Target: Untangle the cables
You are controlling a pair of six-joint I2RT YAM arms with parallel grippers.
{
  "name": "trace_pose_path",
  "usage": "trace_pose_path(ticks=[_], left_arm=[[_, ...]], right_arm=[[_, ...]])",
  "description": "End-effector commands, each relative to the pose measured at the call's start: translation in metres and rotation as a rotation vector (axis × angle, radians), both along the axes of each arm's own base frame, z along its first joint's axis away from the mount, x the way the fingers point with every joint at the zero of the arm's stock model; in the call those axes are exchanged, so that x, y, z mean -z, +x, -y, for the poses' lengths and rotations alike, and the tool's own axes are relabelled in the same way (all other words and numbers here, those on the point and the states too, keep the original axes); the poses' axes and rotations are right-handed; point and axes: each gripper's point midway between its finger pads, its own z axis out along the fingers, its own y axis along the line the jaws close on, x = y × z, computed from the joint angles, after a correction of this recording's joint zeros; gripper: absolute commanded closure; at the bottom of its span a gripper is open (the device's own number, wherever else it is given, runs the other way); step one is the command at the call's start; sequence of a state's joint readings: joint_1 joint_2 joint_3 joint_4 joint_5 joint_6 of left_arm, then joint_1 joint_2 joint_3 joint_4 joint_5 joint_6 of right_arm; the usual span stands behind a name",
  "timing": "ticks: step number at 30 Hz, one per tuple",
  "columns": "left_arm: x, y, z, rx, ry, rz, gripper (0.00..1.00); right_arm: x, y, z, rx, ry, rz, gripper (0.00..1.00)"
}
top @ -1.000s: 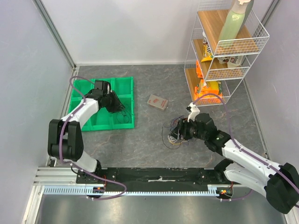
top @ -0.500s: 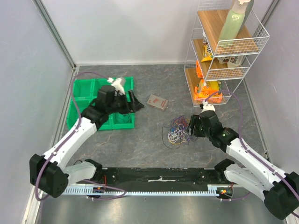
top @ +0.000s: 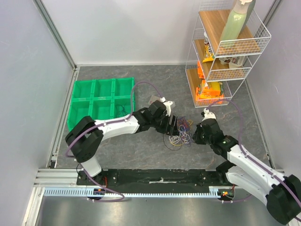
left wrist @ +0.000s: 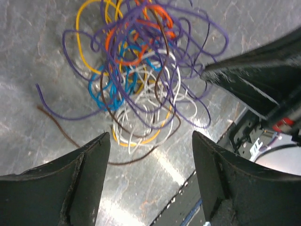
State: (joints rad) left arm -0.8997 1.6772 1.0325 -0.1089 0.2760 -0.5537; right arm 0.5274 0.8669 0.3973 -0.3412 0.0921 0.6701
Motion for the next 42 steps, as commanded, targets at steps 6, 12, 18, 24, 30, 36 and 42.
trace_pose_path(ticks=[6,12,18,24,30,36,42], left_arm=[[0.027,0.054,0.034,-0.062,0.037,0.067,0.35],[0.051,0.068,0.014,-0.129,0.099,0.034,0.81],[0.027,0.053,-0.012,-0.130,0.079,0.101,0.98],[0.016,0.040,-0.037,-0.147,0.078,0.141,0.98],[0.021,0.035,-0.043,-0.153,0.081,0.138,0.98],[0.024,0.034,-0.042,-0.150,0.083,0.129,0.98],[0.029,0.034,-0.046,-0.155,0.101,0.122,0.98]], right_arm=[[-0.081,0.004,-0.029,-0.070,0.271,0.247,1.00],[-0.151,0.006,-0.004,-0.030,0.205,0.400,1.00],[-0.240,-0.004,0.088,0.349,0.094,0.651,1.00],[-0.305,-0.049,0.161,0.612,0.126,0.888,1.00],[-0.335,-0.088,0.201,0.717,0.134,1.005,1.00],[-0.368,-0.125,0.232,0.765,0.108,1.092,1.00],[-0.401,-0.168,0.260,0.793,0.143,1.214,1.00]])
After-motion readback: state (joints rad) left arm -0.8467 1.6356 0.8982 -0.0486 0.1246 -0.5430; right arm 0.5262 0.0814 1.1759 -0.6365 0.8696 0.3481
